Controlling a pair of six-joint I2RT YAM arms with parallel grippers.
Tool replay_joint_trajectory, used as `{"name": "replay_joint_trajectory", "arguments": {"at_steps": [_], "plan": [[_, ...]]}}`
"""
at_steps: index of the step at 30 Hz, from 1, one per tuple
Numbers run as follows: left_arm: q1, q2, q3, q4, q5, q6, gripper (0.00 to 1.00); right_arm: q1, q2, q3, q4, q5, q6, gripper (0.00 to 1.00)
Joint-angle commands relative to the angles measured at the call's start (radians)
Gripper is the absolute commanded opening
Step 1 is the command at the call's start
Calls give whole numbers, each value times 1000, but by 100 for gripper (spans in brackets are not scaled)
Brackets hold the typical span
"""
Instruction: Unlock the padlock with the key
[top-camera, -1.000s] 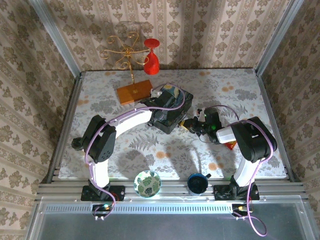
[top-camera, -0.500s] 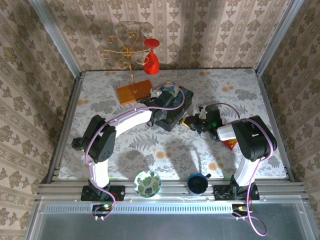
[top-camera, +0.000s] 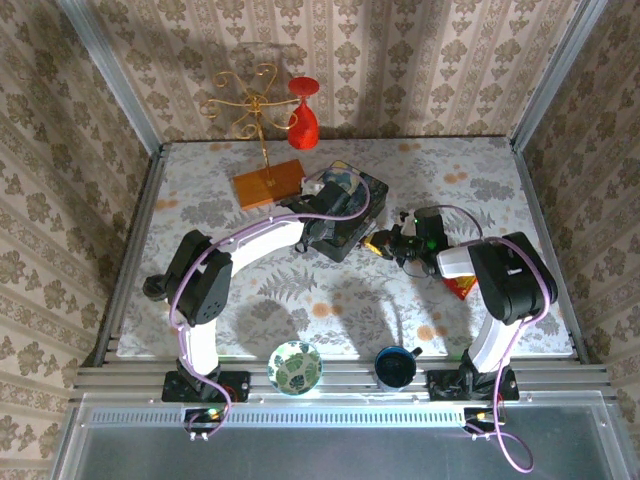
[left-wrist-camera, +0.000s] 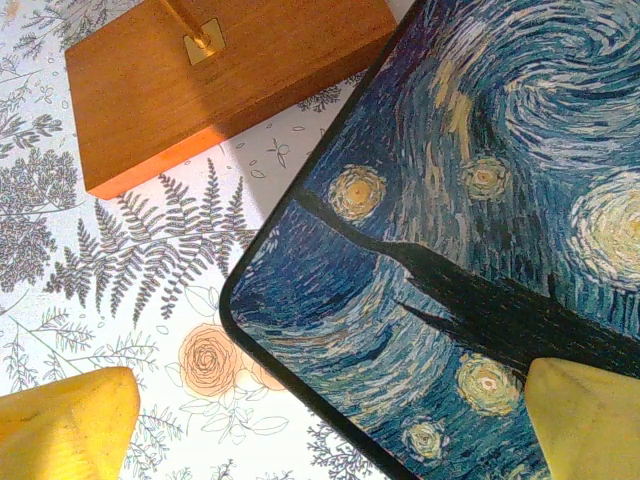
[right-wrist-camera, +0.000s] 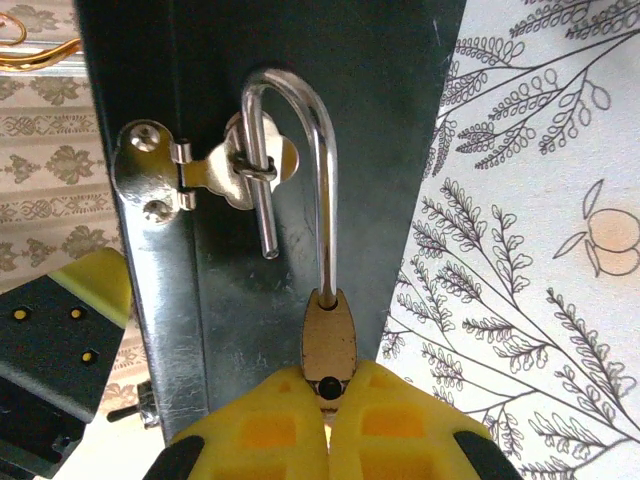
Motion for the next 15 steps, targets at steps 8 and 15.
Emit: {"name": "replay_joint_trajectory", "arguments": {"at_steps": [8,15], "plan": [[-6,-21,-6,-57,-11,-6,100,-14,-12,115,-185,54,-93,0],[-6,-21,-2,-58,-14,-3,100,-20,-11,149,-219,73,-103,0]]}}
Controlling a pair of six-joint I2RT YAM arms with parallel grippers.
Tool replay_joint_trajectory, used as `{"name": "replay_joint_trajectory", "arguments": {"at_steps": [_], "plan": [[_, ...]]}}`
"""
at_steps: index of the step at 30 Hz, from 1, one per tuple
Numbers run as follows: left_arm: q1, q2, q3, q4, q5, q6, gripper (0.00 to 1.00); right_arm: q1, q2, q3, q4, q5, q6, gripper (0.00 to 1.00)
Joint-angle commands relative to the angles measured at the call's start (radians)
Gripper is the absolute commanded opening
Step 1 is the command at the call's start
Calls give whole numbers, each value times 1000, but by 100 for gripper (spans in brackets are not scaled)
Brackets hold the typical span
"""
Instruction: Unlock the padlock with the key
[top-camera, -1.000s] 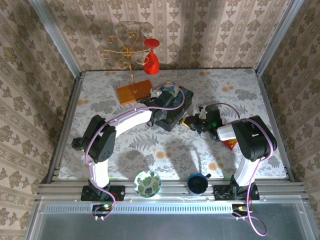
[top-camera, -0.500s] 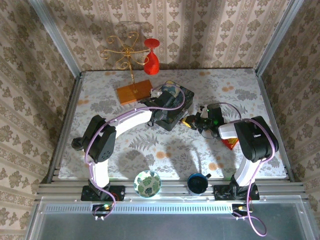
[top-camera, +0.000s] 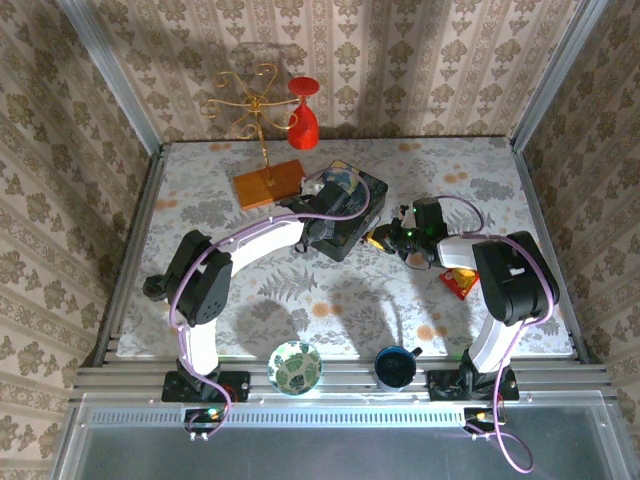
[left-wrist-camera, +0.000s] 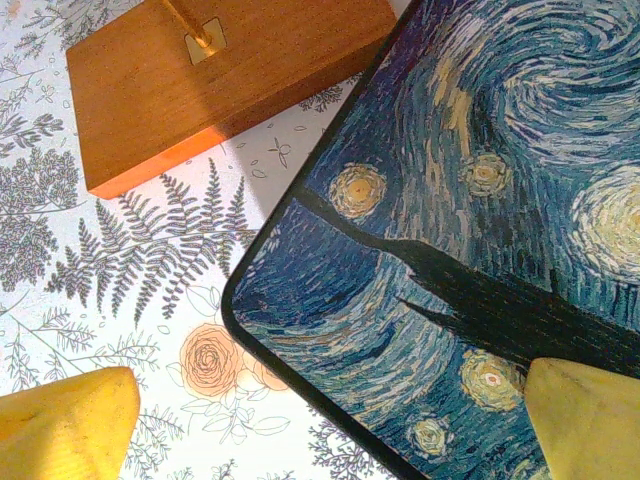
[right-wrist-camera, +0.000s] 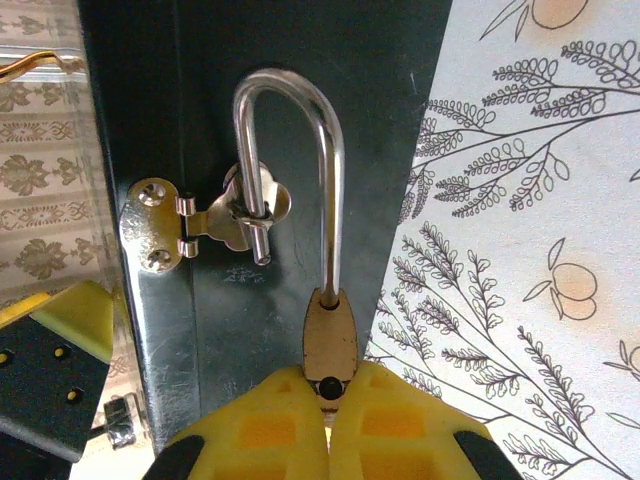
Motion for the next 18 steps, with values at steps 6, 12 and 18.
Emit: {"name": "replay_joint_trajectory", "arguments": {"at_steps": [6,12,18], "plan": [[-6,-25,-11,-59,-15,-9,100,-15,-6,38,14,66,27,0],[-4,-33,-22,-59,-22,-11,100,-29,-27,4,62,98,69,0],[-3,-33,-23,-57,-17,-11,100,-32,-10,-5,128,87,112,0]]}}
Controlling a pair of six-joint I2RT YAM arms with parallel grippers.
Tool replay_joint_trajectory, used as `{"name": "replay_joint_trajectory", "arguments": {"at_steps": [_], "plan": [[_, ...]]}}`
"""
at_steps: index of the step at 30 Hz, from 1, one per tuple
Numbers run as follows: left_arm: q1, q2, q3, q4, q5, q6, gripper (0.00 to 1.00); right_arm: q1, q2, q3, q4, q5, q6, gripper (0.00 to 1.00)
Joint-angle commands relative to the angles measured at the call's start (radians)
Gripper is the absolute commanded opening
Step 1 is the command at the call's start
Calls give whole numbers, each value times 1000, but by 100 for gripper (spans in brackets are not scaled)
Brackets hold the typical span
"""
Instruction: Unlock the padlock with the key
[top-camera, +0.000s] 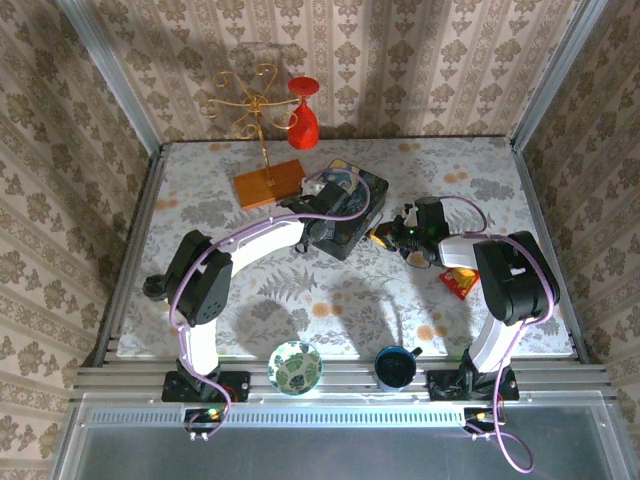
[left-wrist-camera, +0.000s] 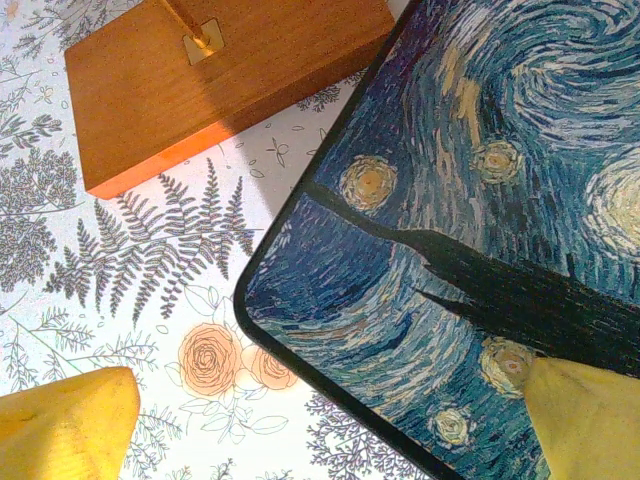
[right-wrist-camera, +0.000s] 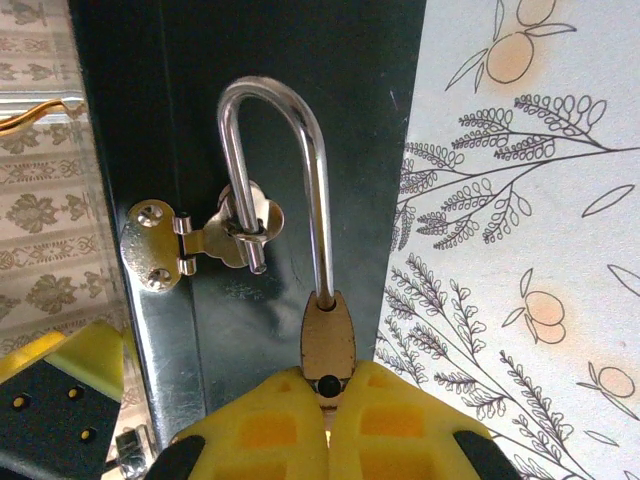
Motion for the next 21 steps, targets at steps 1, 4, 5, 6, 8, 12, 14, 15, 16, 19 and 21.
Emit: {"name": "replay_joint_trajectory", "arguments": {"at_steps": [1,4,5,6,8,12,14,15,16,19,21], "plan": [[-2,-33,-22,-56,-16,-10,100,-19,-7,-1,105,46,53,0],[-1,-34,-20,-54,-16,-10,100,-19,-7,-4,108,42,56,0],[-2,-34,-19,-53,-15,-9,100,-18,-11,-6,105,43,53,0],[-3,-33,-13,-52,-13,-1,100,-18,-16,-8,100,44,49,0],[-12,-30,4,-51,-27,20,100,-15,-32,-11,70,50,30,0],[-40,-5,58,-56,-60,66,100,-13,-69,-8,-36,72,-37,0],[-45,8,72,-57,-60,70,100,-17,-80,-13,-52,85,-45,0],[-46,16,76,-57,-55,68,100,-19,-80,-10,-46,82,-40,0],[-45,20,77,-57,-51,69,100,-20,-74,-4,-40,75,-35,0],[-46,35,81,-65,-47,66,100,-20,-48,29,-13,46,-4,0],[-48,36,75,-70,-50,63,100,-21,-31,47,4,35,17,0]]}}
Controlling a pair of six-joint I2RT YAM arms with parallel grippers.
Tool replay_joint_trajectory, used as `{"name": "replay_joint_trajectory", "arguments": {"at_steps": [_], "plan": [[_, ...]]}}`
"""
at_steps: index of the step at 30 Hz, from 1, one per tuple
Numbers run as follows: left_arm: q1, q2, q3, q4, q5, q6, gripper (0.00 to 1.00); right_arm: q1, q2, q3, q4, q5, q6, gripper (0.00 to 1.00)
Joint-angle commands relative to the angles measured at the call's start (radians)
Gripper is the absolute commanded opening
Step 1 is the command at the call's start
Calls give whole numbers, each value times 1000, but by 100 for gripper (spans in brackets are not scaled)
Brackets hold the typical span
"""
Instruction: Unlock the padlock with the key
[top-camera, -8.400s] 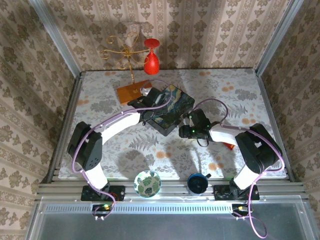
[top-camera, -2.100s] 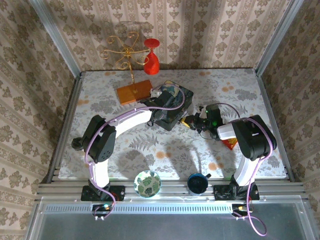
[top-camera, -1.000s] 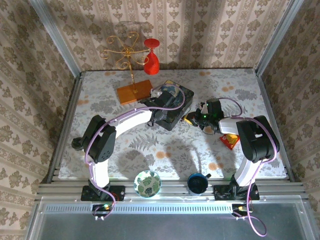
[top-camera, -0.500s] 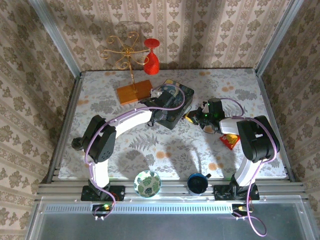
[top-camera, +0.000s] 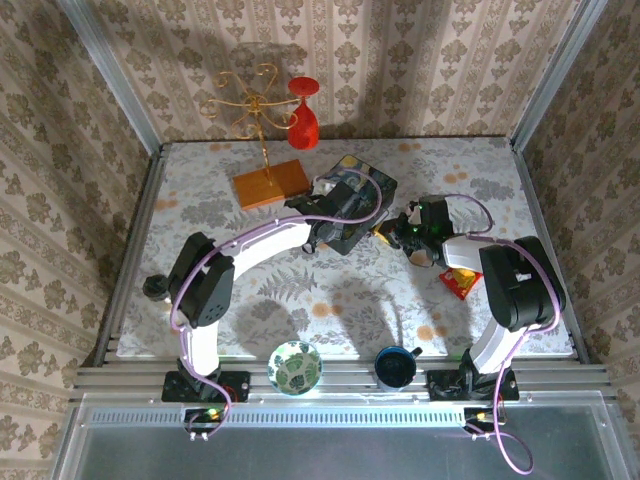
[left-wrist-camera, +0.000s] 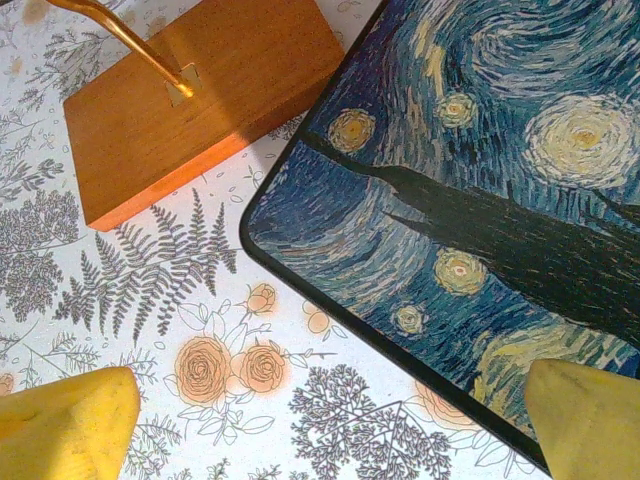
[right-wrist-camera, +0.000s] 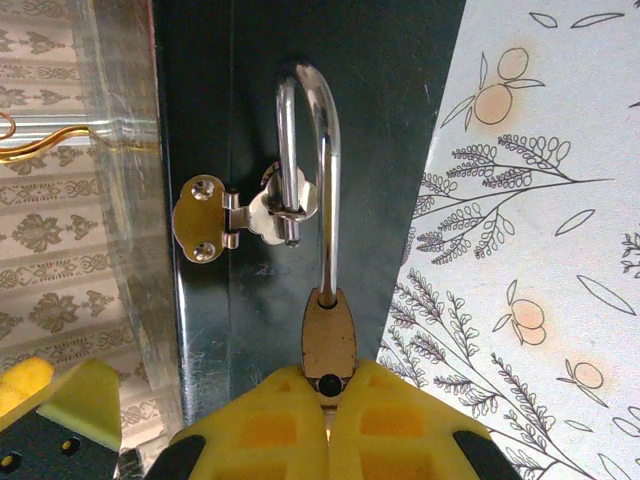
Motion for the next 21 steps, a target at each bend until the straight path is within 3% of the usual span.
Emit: {"name": "replay_joint_trajectory", "arguments": {"at_steps": [1,5,9,15,21], "plan": [[3,24,12,-41,-24,13,100,-8,19,56,39,1,27,0],[3,8,-7,-44,-34,17,100,-7,20,58,44,-8,38,0],[-21,-38,-56,97,-30,144,100,-6,-6,28,33,-9,33,0],[-72,-94,-114,347,118,339,100,3,-60,-46,19,7,23,0],[-75,-14,-14,295,241,387,98,12,-103,-86,12,19,21,0]]}}
